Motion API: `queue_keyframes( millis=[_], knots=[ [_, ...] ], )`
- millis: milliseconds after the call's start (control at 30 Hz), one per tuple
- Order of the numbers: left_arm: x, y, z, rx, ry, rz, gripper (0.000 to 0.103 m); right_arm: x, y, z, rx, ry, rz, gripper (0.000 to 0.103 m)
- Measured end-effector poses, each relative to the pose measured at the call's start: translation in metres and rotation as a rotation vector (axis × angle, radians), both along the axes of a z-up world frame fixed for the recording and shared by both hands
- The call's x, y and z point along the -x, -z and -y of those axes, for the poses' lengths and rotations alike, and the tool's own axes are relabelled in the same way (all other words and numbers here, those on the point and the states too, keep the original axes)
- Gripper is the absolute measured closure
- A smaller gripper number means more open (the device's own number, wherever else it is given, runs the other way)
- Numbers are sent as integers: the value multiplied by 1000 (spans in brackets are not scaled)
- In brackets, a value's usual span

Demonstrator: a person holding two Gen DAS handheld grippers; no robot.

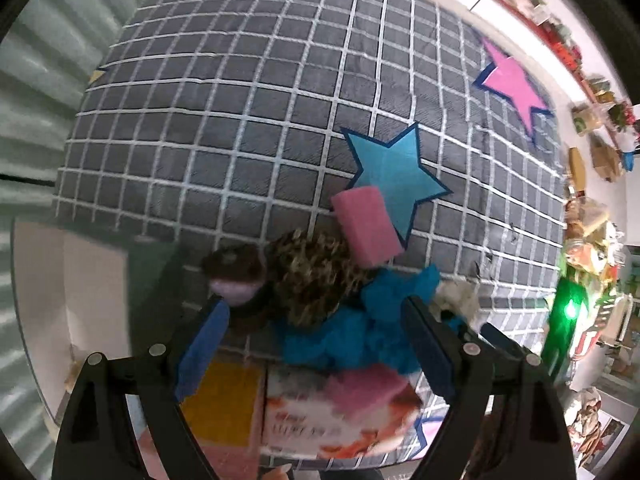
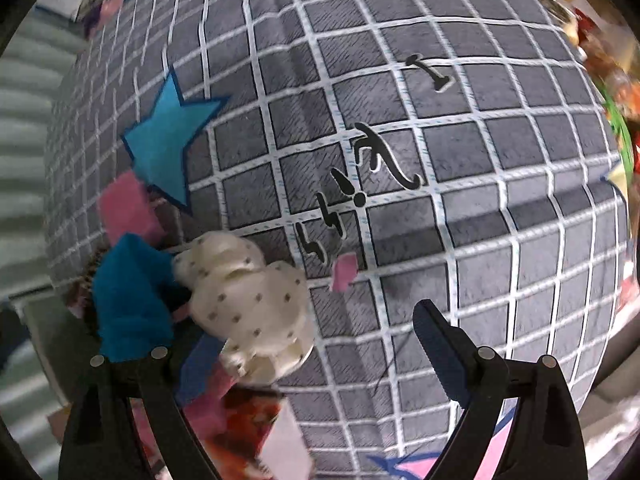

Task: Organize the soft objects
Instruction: 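Grasp the polka-dot scrunchie with the right tool while the left tool grasps a pink sponge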

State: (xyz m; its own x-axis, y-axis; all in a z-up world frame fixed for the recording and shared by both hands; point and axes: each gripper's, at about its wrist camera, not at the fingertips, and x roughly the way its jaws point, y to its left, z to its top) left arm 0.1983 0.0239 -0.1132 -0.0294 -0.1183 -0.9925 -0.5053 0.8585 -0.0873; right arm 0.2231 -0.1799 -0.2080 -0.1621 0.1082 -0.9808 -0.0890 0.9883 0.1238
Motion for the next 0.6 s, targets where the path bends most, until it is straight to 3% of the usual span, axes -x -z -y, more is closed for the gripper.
queue_keyframes(
  millis=[167, 433, 600],
  knots=[
    [-30, 40, 10, 27, 23, -69, 13, -13, 7, 14, 70, -36, 26, 11],
    [-49, 84, 25, 15, 61, -167, 13, -36, 5, 84, 156, 44, 55, 11],
    [-54, 93, 32, 5, 73, -192, 13, -39, -13, 123, 114, 139, 80, 11]
  ],
)
